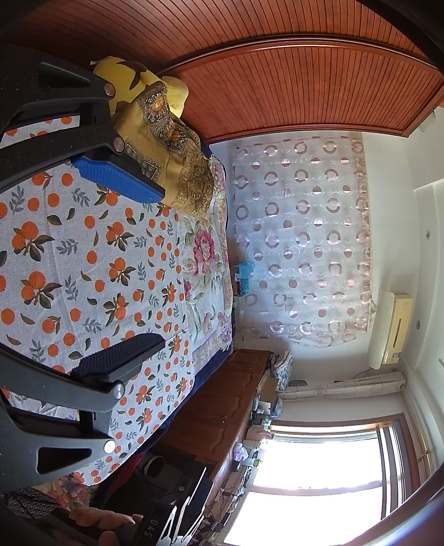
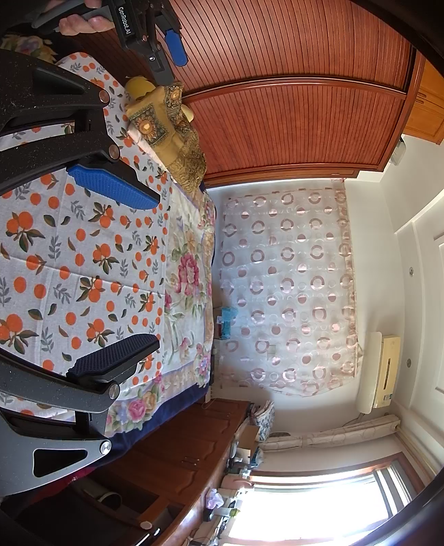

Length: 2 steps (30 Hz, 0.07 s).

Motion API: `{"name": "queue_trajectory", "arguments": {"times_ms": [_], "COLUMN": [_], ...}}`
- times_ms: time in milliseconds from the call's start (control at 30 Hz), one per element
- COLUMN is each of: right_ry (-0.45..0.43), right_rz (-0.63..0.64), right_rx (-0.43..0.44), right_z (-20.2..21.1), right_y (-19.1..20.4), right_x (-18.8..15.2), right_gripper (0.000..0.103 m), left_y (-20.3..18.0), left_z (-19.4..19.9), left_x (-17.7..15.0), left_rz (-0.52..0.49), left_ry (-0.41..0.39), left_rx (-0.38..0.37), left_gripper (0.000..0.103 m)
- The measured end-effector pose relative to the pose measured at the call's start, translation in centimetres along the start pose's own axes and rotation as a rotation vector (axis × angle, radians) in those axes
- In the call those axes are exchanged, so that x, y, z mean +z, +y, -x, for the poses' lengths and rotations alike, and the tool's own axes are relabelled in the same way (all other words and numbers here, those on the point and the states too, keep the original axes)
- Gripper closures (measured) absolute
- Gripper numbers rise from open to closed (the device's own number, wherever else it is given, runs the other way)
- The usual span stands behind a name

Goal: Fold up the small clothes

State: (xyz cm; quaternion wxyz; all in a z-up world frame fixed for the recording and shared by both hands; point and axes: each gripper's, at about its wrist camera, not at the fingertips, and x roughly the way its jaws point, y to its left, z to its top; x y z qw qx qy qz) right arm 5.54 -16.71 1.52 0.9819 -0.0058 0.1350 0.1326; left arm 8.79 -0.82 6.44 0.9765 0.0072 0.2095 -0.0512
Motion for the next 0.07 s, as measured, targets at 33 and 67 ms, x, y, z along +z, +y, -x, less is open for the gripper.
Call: {"name": "queue_trajectory", "arguments": {"times_ms": [33, 67], "right_ry": [-0.001, -0.001], "right_rz": [-0.001, -0.002], "right_rx": [-0.001, -0.001], "right_z": [0.01, -0.01], "right_y": [0.0, 0.0], "right_x": [0.02, 0.07], "right_gripper": [0.026, 0.026], "left_y": [0.01, 0.02], "left_z": [-0.01, -0.02], "left_x": [-0.02, -0.03], "left_rz": [0.0, 0.0], "left_ry": [0.0, 0.0], "left_rx": [-0.001, 0.0], "left_gripper": [0.024, 0.024]}}
